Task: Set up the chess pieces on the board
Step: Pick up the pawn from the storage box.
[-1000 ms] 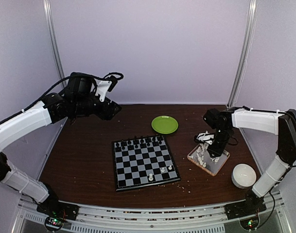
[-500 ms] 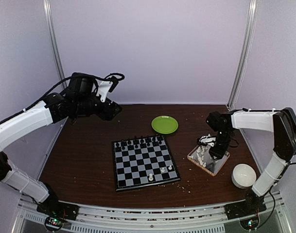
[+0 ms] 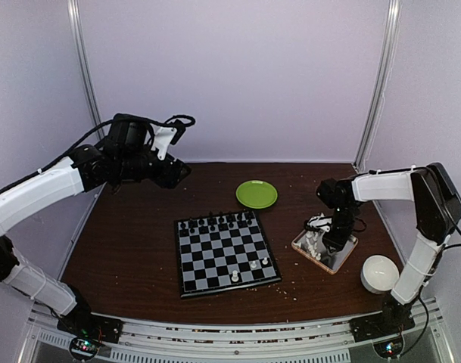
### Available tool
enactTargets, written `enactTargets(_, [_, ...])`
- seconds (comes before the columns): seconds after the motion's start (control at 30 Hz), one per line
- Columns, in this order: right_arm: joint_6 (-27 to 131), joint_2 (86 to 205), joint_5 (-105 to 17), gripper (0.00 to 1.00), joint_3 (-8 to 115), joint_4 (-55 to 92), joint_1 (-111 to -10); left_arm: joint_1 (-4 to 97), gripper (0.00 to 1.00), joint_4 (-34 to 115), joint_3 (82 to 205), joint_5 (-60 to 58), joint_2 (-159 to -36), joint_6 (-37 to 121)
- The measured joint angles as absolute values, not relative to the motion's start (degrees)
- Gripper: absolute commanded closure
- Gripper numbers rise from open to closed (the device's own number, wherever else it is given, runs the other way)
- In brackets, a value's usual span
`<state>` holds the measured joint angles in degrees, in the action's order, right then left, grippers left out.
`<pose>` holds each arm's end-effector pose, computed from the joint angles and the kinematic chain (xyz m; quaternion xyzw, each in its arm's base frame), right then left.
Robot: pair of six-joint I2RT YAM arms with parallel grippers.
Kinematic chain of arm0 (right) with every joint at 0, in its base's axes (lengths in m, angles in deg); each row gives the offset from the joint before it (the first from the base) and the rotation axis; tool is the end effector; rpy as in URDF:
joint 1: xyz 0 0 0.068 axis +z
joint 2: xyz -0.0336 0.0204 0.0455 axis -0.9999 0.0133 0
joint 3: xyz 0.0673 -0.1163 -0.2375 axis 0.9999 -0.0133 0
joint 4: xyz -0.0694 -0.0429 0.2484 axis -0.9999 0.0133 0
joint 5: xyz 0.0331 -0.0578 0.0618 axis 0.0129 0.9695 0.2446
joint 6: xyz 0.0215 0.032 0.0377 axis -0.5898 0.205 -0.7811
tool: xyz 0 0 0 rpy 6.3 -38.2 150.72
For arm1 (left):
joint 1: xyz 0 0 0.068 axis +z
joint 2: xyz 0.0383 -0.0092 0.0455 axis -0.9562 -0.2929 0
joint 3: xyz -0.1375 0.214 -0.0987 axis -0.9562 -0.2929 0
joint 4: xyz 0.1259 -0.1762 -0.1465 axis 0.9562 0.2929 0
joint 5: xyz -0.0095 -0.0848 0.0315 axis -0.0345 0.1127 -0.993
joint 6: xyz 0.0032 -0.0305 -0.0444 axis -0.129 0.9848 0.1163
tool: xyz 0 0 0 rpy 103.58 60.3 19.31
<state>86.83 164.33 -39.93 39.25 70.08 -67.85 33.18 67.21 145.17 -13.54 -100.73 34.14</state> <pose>0.2724 0.1091 0.1570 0.4160 -0.9088 -0.0318 0.0069 0.2422 -0.1985 0.3576 0.2484 0.8272 -0.1595 0.4782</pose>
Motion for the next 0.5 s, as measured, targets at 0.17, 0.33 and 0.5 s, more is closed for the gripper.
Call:
enactTargets(0.17, [86.59,165.16,-40.82,0.69,39.97,70.01,-67.85,33.18,0.36,67.25,145.32,-13.45,-101.08,34.14])
enactTargets(0.33, [85.96,166.39,-41.02,0.72,41.02,70.12,-67.85,33.18,0.36,67.51,145.74,-13.34,-101.17,34.14])
enactTargets(0.5, [85.7,166.54,-40.52,0.71,41.22,70.14,-67.85,33.18,0.36,67.64,145.8,-13.32,-101.45,34.14])
